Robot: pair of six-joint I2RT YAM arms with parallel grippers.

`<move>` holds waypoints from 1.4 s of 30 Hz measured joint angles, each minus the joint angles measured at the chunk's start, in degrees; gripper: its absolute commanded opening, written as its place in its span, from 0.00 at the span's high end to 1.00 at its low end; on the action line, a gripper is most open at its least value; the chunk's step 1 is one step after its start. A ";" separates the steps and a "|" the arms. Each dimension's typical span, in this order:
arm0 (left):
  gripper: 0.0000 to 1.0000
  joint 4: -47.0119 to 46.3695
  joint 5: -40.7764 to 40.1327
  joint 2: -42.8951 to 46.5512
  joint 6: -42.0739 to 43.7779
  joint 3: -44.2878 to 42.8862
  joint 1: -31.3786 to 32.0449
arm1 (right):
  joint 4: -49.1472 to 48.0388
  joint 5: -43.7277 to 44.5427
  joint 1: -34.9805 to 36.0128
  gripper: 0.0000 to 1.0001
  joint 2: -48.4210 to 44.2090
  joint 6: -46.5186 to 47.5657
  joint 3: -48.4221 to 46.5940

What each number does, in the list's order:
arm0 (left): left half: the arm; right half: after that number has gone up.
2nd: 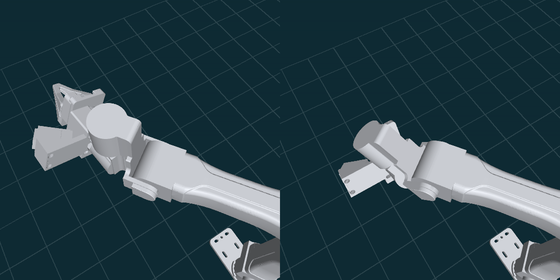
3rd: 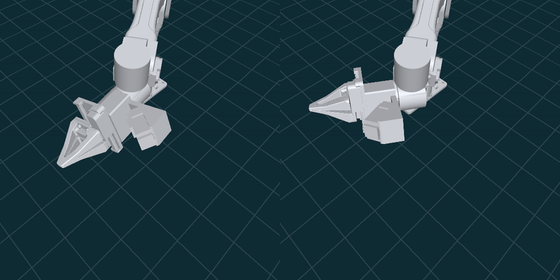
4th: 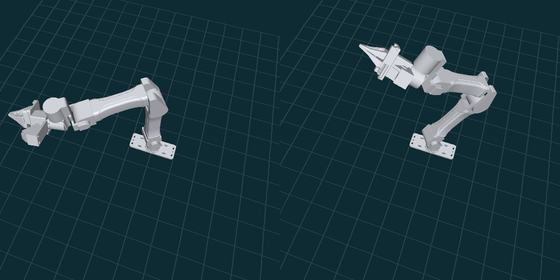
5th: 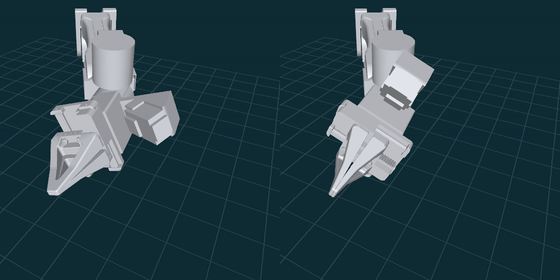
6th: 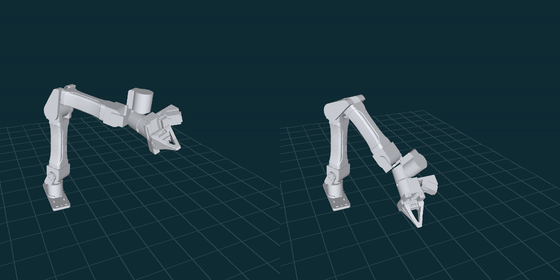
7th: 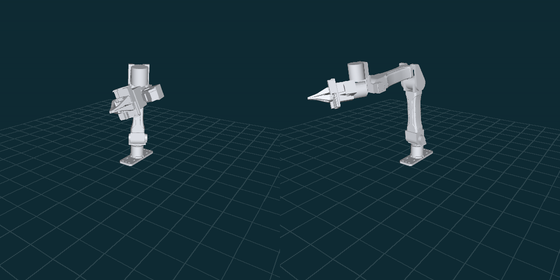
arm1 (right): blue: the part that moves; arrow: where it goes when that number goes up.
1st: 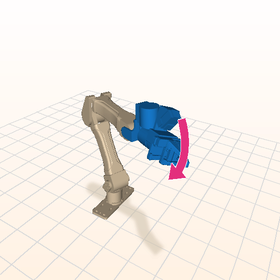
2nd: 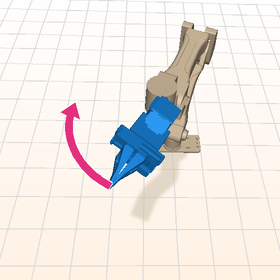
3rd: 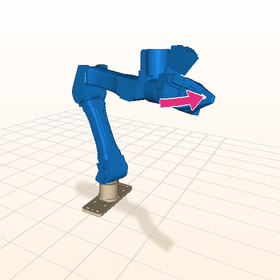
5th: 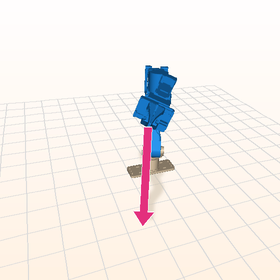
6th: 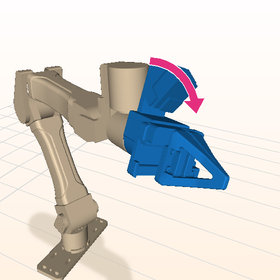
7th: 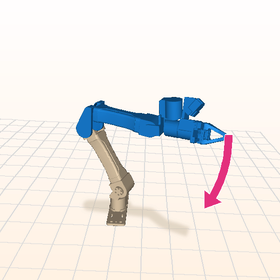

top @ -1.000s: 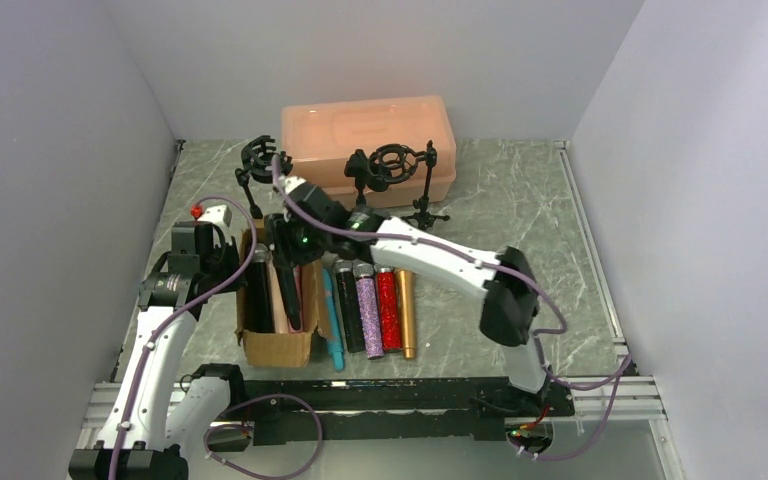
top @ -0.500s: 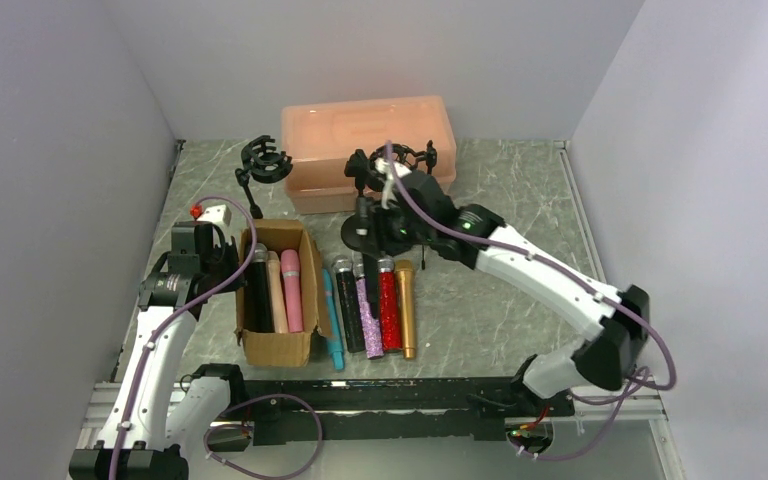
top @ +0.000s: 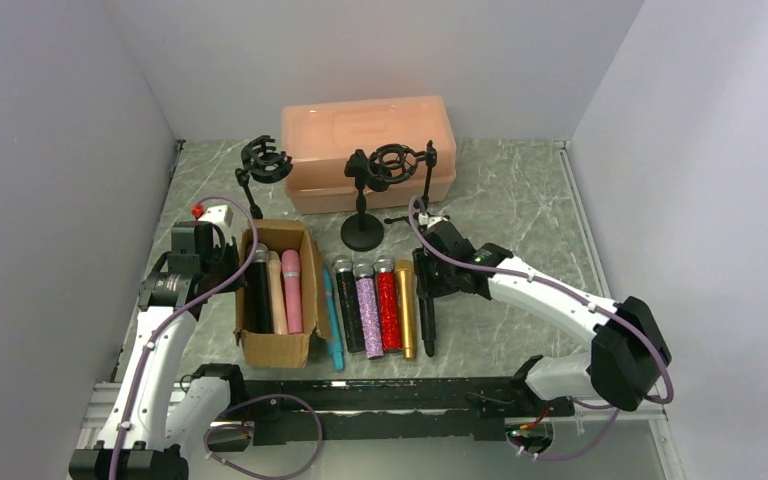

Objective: Attach the microphones to the stand

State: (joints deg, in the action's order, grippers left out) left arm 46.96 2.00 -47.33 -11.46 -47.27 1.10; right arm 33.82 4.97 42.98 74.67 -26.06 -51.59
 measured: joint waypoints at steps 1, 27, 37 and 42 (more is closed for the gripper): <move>1.00 0.00 0.07 0.00 0.07 0.00 0.00 | -0.66 0.07 -0.59 0.94 0.39 -0.02 0.68; 1.00 -0.26 0.76 0.00 1.27 0.00 0.00 | -16.09 1.11 -7.37 0.38 12.87 -3.58 1.97; 1.00 -0.42 1.20 -0.02 1.27 0.00 0.00 | -12.61 2.49 -6.08 0.38 -3.82 -7.63 0.94; 1.00 -0.44 1.25 -0.02 1.18 0.00 0.00 | -10.49 4.33 1.81 0.37 -6.45 -9.42 -2.54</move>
State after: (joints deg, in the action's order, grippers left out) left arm 46.52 3.25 -47.35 -10.28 -47.27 1.10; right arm 23.33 9.30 44.80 68.23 -35.48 -54.13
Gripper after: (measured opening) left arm 0.023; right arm 0.620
